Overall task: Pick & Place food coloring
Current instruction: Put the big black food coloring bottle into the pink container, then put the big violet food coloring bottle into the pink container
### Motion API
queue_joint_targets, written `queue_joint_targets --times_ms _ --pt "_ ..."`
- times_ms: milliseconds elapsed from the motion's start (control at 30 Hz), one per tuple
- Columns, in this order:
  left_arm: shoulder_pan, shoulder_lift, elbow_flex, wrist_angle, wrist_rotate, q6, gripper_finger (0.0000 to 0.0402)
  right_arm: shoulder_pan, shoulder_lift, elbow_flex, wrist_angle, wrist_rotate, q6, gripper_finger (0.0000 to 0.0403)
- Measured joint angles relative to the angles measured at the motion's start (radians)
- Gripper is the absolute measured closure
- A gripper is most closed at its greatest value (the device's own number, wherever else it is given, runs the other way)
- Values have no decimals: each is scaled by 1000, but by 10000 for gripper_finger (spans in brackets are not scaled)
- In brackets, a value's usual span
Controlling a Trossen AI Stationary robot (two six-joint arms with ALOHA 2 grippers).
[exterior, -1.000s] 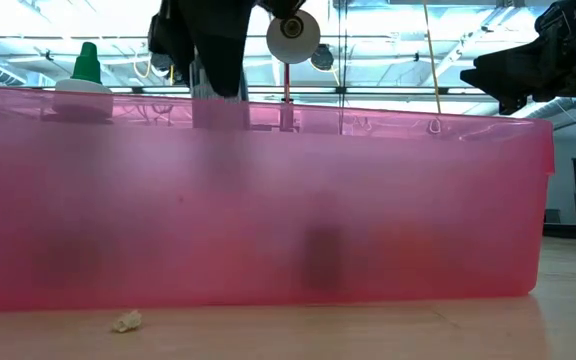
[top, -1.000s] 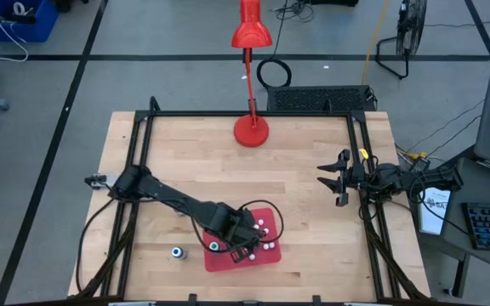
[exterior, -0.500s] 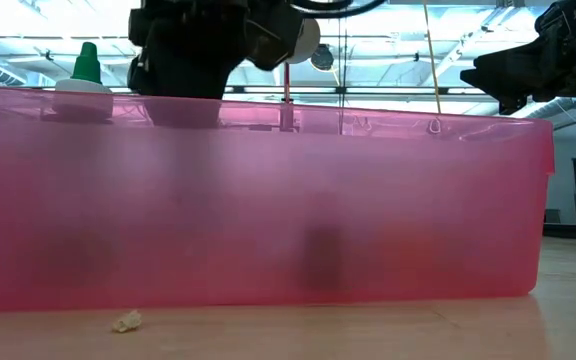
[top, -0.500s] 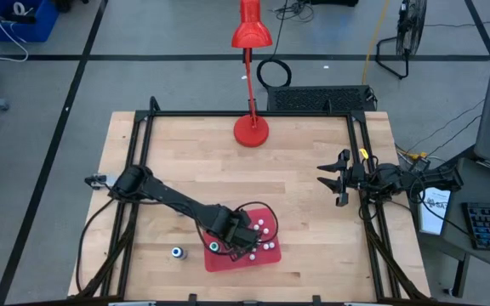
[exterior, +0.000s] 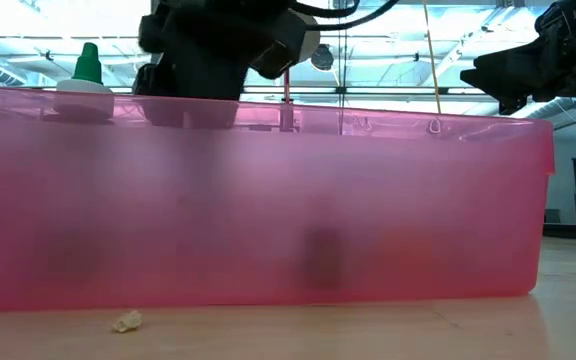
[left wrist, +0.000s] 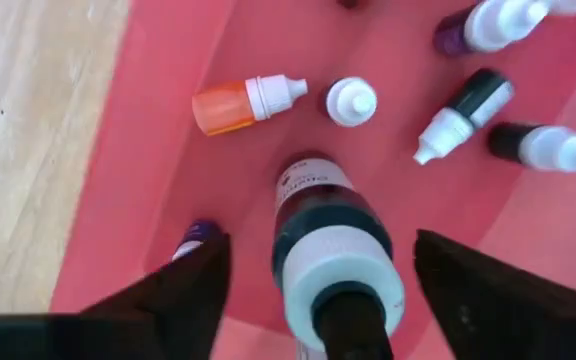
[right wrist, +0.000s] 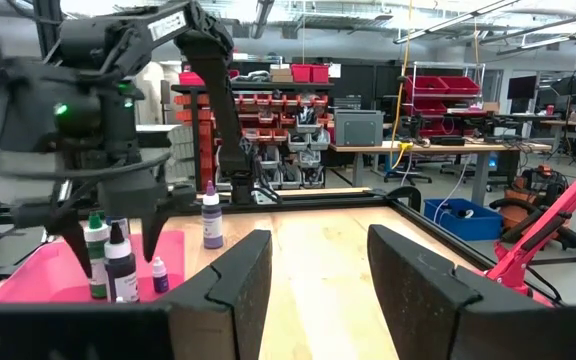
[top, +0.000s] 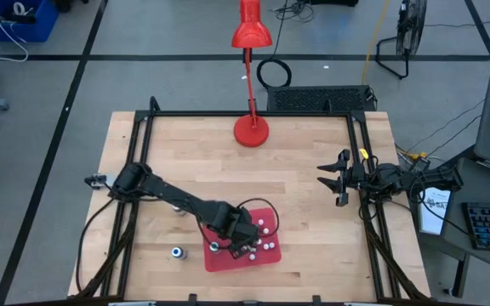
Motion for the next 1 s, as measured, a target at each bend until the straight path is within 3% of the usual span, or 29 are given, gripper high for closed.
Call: queue_joint_targets --times_ms 167,300,500,800,1000 --pt "35 -55 0 -13 23 0 24 0 0 0 0 0 0 248" --pt "50 -131 2 -118 10 -2 6 0 0 0 0 0 0 248" --pt "61 -212 2 -484 -86 -134 21 0 0 0 0 0 0 248" --pt "84 -317 -30 -398 -154 -145 47 0 3 0 0 0 0 248" --pt "82 -337 -42 -481 -137 -204 63 0 6 0 0 0 0 248"
